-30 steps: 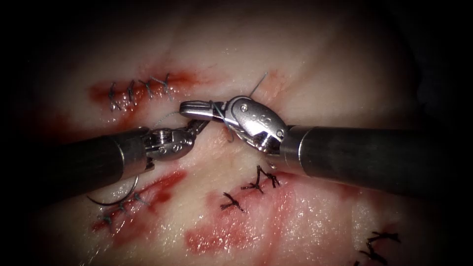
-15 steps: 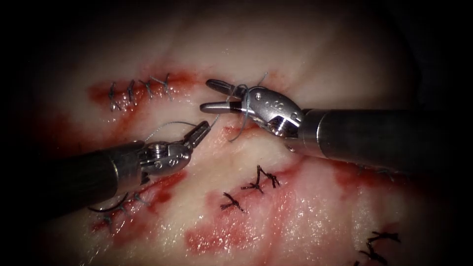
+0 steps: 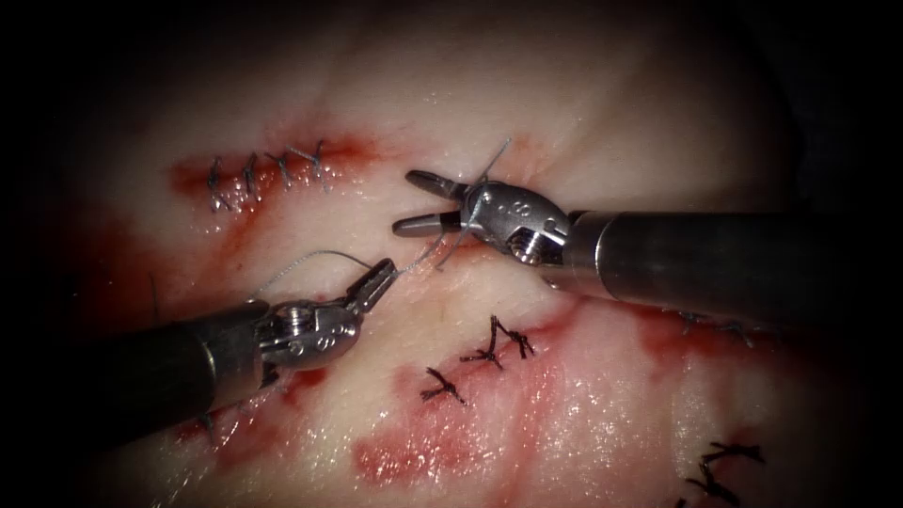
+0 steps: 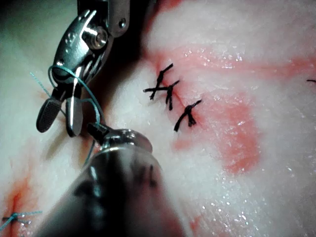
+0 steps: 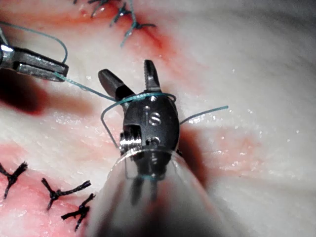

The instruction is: Wound Closure

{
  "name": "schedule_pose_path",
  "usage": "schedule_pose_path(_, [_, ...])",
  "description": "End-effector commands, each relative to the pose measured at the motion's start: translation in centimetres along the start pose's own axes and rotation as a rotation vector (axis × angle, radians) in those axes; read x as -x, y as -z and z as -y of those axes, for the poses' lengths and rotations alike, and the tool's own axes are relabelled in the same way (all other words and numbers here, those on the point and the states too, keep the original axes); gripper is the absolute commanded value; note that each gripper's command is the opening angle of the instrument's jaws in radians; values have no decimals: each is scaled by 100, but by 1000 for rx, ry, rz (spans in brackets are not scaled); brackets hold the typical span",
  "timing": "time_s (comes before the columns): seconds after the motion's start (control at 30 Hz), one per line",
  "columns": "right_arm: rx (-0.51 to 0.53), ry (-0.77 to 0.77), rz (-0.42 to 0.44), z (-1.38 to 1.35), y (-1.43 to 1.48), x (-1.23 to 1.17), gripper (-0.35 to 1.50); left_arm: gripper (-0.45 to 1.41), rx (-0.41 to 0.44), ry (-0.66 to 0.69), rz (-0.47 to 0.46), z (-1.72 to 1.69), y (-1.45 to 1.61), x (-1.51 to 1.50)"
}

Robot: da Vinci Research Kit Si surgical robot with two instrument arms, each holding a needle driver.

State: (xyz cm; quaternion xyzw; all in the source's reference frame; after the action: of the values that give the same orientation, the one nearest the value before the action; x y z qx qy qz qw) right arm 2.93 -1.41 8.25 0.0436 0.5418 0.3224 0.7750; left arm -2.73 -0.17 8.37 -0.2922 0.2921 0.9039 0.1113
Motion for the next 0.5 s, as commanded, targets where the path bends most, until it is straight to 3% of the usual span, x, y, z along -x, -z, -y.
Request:
schedule_pose_path(0.03, [0,3,2,-1,-11,5,81,-45,2,-9,-1,2,-7,-3])
schedule_pose_path(0.2, [-12,26,77,5,-14,17,74,-45,12,-73,-29,34,-7,-12])
schedule_pose_path(0.37, [-86,22,98,10,-15,27,73,-45,107,-124,-209,75,-16,-16])
schedule_pose_path(0.5, [-186,23,98,14,-20,30,71,-45,198,-118,-287,96,-31,-16])
